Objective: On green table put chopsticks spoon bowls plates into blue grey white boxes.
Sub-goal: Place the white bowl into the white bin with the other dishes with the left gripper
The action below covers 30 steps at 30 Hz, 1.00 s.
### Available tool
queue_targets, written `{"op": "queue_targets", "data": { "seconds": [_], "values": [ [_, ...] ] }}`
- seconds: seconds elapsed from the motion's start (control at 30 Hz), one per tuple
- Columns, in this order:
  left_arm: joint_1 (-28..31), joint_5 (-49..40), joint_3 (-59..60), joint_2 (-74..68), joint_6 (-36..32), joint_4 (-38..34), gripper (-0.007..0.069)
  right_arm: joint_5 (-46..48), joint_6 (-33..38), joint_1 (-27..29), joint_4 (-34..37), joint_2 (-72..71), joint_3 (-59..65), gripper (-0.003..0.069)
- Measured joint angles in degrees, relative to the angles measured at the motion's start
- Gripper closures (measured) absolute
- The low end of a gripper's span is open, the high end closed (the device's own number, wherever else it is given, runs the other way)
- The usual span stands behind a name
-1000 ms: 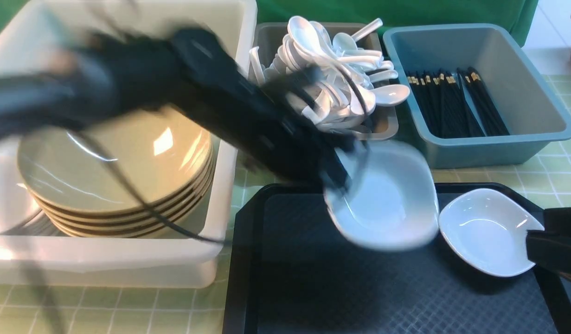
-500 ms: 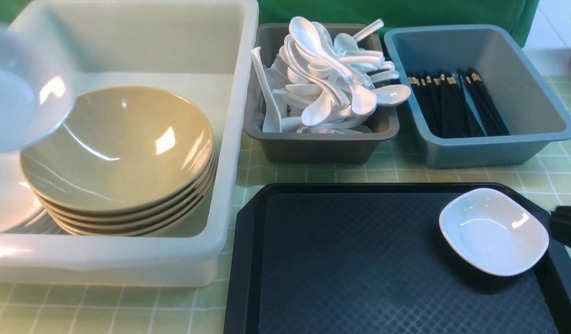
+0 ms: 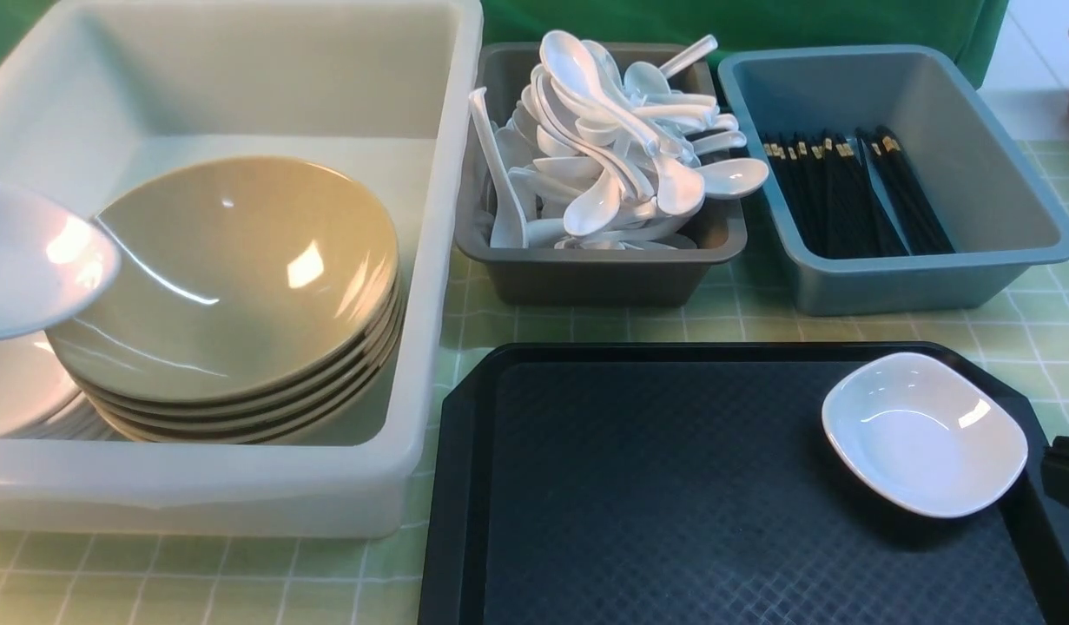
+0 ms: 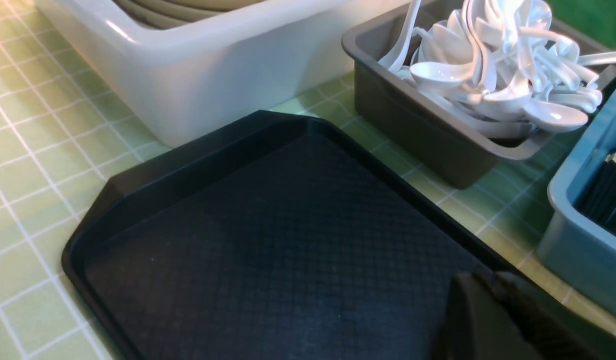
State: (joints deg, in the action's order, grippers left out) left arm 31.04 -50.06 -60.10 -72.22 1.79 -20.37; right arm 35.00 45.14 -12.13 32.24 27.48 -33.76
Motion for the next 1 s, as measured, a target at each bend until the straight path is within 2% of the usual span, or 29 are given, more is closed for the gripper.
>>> {"op": "queue_targets", "data": {
  "seconds": [0.33,0.67,0.73,0.8,0.83,0.87,1.0],
  "values": [
    [0.0,-0.2,-0.3,3.3,-0.6,-0.2,0.061,0.0,0.0,0.0,-0.2,0.0,0.0,0.0621],
    [0.0,-4.2,-5.9,4.7,-0.3,0.7,0.061,0.0,0.0,0.0,-0.2,0.0,0.0,0.0612],
    [0.0,-5.2,-7.0,4.9,1.1,2.7,0.061,0.0,0.0,0.0,-0.2,0.0,0.0,0.0612],
    [0.0,-6.8,-7.8,4.9,5.7,9.7,0.061,0.0,0.0,0.0,-0.2,0.0,0.0,0.0612],
    [0.0,-6.9,-7.8,4.9,6.0,10.3,0.061,0.0,0.0,0.0,-0.2,0.0,0.0,0.0612],
    [0.0,-8.2,-7.8,4.9,8.5,14.8,0.061,0.0,0.0,0.0,-0.2,0.0,0.0,0.0612],
    [0.0,-9.1,-7.8,4.9,11.7,19.9,0.061,0.0,0.0,0.0,-0.2,0.0,0.0,0.0612]
  ]
}}
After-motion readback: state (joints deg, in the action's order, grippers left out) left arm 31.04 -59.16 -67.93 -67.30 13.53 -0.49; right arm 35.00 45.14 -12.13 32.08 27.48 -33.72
